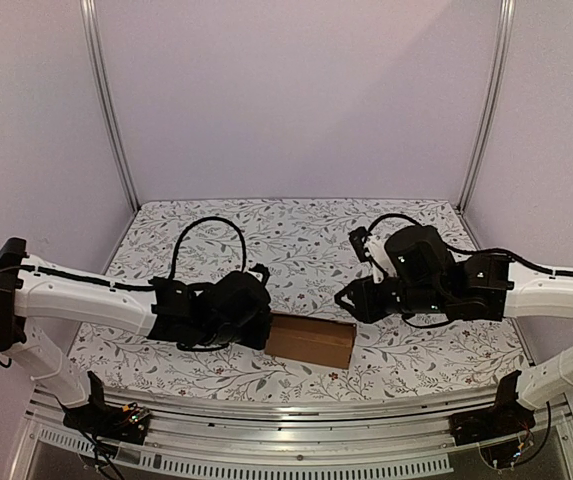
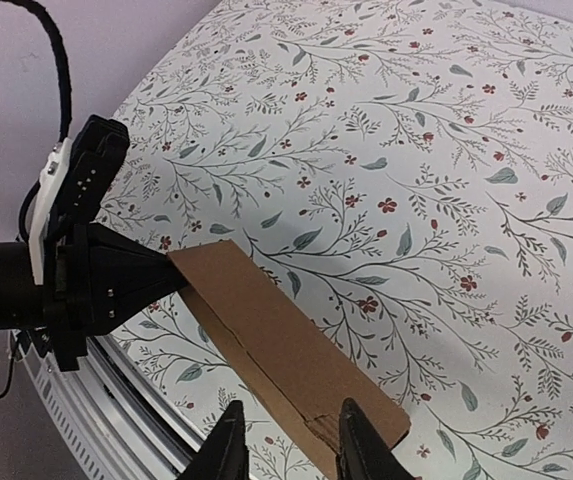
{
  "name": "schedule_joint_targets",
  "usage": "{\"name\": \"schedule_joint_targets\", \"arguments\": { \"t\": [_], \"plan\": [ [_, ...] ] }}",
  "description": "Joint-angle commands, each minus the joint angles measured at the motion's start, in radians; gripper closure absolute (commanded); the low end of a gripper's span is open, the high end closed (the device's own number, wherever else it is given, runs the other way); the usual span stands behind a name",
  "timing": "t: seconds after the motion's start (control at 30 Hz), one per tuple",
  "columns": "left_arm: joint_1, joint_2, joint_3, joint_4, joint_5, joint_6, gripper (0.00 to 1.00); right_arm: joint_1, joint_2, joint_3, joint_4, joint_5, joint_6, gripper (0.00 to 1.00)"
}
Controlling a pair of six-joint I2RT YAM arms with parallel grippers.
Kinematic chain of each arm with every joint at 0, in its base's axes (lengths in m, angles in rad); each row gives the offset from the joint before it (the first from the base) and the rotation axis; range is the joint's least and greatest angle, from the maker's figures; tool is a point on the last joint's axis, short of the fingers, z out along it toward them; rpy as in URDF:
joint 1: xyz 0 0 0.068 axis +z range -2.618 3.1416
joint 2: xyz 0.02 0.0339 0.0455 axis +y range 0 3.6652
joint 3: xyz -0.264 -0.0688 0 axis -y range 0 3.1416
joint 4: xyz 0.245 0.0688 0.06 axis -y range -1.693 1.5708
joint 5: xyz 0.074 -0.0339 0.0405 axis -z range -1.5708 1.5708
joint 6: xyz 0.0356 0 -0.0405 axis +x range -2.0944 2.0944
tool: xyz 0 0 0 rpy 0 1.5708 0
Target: Fold the paper box
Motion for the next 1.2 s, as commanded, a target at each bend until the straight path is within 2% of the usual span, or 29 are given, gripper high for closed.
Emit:
{"name": "schedule_joint_targets", "arguments": {
  "t": [0.0, 0.13, 0.2, 0.37, 0.57, 0.8, 1.03, 1.17],
  "plan": [
    [-0.035, 0.038, -0.036, -0.119, 0.068, -0.009, 1.0, 0.003, 0.089, 0.045, 0.033, 0.027, -0.018, 0.76],
    [-0.038, 0.038, -0.028, -0.121, 0.068, -0.009, 1.0, 0.003, 0.16, 0.07, 0.068, 0.029, -0.018, 0.95],
    [-0.039, 0.04, -0.026, -0.121, 0.068, -0.008, 1.0, 0.002, 0.192, 0.07, 0.088, 0.026, -0.009, 1.0],
    [-0.04, 0.046, -0.022, -0.121, 0.071, -0.008, 1.0, 0.025, 0.262, 0.056, 0.123, 0.046, 0.01, 1.0],
    [-0.041, 0.057, -0.017, -0.123, 0.075, -0.009, 1.0, 0.102, 0.314, 0.034, 0.124, 0.18, 0.029, 1.0],
    [-0.042, 0.063, -0.013, -0.128, 0.074, -0.016, 1.0, 0.206, 0.39, 0.015, 0.124, 0.408, 0.057, 1.0],
    [-0.042, 0.065, -0.003, -0.146, 0.07, -0.02, 1.0, 0.246, 0.463, 0.011, 0.131, 0.498, 0.099, 1.0],
    [-0.042, 0.063, 0.0, -0.149, 0.072, -0.021, 0.94, 0.253, 0.502, 0.006, 0.135, 0.512, 0.123, 1.0]
  ]
}}
